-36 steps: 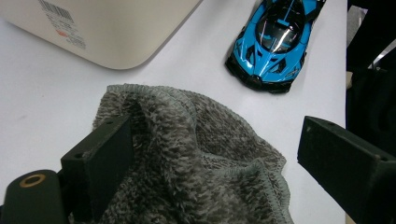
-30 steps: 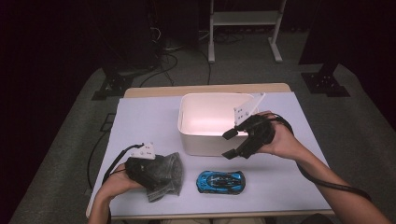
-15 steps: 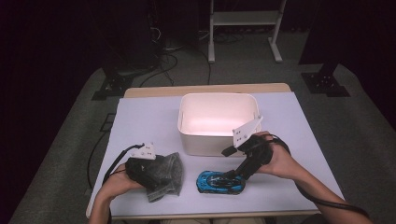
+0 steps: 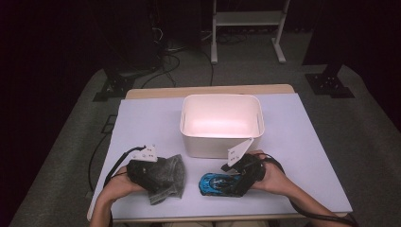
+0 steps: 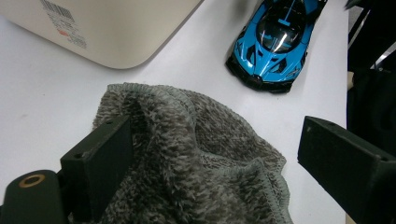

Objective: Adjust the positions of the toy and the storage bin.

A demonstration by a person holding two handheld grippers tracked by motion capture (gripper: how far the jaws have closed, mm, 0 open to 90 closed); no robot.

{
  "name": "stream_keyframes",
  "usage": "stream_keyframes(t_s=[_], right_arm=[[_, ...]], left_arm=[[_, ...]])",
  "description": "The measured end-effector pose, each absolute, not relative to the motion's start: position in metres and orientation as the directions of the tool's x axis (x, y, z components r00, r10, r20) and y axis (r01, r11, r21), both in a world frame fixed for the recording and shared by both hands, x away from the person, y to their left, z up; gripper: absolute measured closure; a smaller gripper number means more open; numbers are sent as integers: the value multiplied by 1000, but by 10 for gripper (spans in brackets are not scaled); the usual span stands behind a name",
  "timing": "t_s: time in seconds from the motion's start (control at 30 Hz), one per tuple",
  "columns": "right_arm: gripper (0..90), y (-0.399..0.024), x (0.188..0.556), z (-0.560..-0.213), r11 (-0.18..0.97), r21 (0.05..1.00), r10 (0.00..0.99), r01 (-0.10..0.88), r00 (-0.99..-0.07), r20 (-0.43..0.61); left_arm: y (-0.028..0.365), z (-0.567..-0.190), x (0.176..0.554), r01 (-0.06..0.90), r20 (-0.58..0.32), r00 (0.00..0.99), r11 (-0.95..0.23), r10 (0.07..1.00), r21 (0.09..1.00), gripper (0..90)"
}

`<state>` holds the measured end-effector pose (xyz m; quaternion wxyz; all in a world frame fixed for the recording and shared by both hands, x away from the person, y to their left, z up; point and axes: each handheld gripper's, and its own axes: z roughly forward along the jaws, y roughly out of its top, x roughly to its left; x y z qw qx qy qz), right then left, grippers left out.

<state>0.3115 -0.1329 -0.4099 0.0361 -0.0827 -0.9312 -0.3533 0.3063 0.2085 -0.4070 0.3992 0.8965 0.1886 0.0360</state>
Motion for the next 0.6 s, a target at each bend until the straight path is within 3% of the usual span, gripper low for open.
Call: stream_keyframes(t_s=[0.6], right_arm=[[161,-125,310,-439,762,623,158,179,-983,90]], left_arm=[[206,-408,306,303,-90,932,-618,352,725,98]])
